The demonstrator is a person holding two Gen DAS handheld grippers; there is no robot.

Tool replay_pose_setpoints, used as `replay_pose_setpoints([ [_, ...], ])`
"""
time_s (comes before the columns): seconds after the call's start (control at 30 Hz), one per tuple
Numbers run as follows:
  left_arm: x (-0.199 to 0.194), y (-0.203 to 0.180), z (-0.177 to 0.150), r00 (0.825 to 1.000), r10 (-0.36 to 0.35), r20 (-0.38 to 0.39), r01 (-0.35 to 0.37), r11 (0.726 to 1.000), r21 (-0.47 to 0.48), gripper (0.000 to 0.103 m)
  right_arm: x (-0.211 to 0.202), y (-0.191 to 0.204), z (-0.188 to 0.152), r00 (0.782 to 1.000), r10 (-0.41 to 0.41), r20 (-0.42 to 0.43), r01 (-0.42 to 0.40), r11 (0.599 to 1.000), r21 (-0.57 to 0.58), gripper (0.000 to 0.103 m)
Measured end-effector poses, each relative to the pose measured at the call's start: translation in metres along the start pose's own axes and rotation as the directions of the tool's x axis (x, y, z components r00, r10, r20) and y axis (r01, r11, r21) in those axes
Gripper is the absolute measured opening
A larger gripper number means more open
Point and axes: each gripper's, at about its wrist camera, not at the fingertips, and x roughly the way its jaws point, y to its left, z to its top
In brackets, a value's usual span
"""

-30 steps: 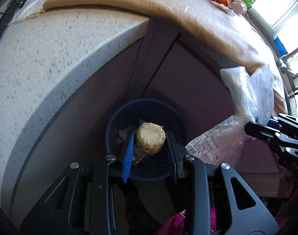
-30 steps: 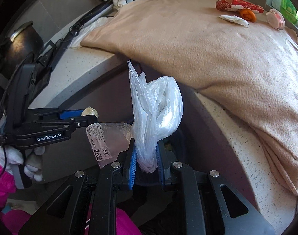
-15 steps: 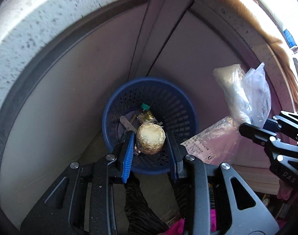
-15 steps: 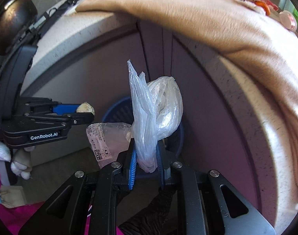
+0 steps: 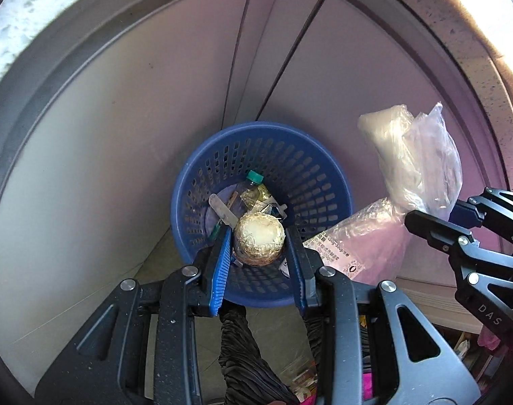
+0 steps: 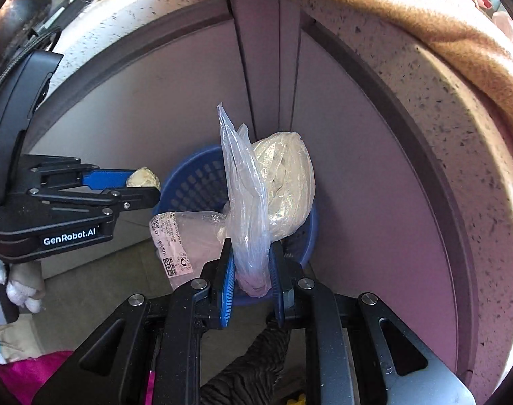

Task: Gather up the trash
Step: 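Open both tools to drop the bun and bag into the basket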

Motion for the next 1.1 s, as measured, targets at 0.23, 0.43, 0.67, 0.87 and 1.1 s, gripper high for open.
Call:
replay_pose_setpoints([
  [0.23, 0.010, -0.003, 0.001, 1.000, 0.020, -0.006, -0.019, 1.000, 0.003, 0.032, 0.005, 0.005, 0.004, 1.000, -0.003, -0.007, 0.002, 1.000, -0.005, 0.020],
  [0.43, 0.012, -0.006, 0.002, 1.000, 0.028, -0.012, -0.028, 1.000, 0.008, 0.040, 0.004, 0.012, -0.002, 1.000, 0.004, -0.008, -0.004, 1.000, -0.006, 0.023],
  [0.67, 0.008, -0.004, 0.005, 0.999, 0.036, 0.005, -0.036, 0.999, 0.009, 0.052, 0.004, 0.019, -0.004, 1.000, -0.005, -0.013, 0.005, 1.000, -0.007, 0.042],
  [0.87, 0.005, -0.001, 0.007, 0.999, 0.042, 0.007, -0.042, 0.999, 0.004, 0.054, -0.001, 0.012, -0.006, 1.000, 0.005, -0.010, -0.005, 1.000, 0.009, 0.046],
  [1.1, 0.000, -0.001, 0.009, 0.998, 0.052, 0.019, -0.053, 0.999, 0.001, 0.054, -0.008, 0.006, -0.004, 1.000, 0.014, 0.004, -0.014, 1.000, 0.012, 0.048],
])
